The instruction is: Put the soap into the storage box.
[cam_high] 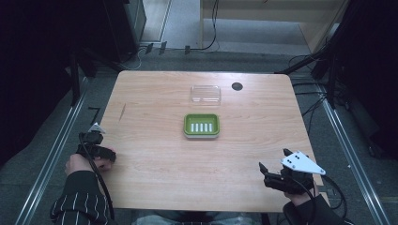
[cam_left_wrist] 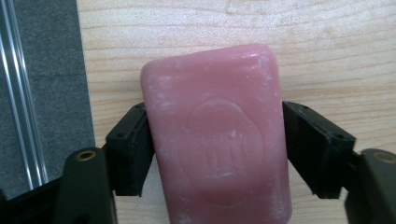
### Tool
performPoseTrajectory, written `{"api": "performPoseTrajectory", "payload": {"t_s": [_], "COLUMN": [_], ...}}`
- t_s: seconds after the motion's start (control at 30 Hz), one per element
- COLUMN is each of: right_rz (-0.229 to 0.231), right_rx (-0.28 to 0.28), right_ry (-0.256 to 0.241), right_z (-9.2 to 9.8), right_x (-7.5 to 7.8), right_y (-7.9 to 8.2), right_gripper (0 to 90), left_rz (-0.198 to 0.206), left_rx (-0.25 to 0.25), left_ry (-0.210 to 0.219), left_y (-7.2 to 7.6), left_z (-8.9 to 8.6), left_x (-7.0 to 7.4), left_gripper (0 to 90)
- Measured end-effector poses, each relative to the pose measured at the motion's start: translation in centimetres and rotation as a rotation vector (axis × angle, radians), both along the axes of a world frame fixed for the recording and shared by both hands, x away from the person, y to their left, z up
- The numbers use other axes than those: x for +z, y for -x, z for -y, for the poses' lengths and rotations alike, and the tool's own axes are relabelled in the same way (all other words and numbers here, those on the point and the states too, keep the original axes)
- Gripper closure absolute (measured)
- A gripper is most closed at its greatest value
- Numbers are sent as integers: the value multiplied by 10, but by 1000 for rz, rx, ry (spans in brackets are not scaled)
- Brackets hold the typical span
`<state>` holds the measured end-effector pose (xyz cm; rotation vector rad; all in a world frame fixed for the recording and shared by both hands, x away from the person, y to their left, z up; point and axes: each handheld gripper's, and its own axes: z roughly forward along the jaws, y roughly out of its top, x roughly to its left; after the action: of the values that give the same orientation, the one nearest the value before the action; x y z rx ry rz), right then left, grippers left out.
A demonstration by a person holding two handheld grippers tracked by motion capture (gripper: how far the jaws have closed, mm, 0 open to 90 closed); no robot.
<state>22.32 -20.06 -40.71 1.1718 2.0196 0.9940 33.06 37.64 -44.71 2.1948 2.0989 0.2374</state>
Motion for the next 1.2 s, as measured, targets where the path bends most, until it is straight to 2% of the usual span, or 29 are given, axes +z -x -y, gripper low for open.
{"api": "performPoseTrajectory", "payload": {"t_s": [0.33, 0.87, 1.2], "right_rz": [1, 0, -1], "right_rx": [-1, -4, -5], "right_ry": [0, -1, 0], "right_z": [0, 1, 1], "right_x": [0, 0, 0], "right_y": [0, 1, 1], "right_gripper": [135, 135, 135], "left_rz": [-11, -14, -5], "left_rx": [-30, -66, -127], "left_ry": [0, -19, -7], "left_y": [3, 3, 0], "left_z": [1, 2, 13], "left_x": [2, 3, 9], "left_gripper": [385, 389, 388]}}
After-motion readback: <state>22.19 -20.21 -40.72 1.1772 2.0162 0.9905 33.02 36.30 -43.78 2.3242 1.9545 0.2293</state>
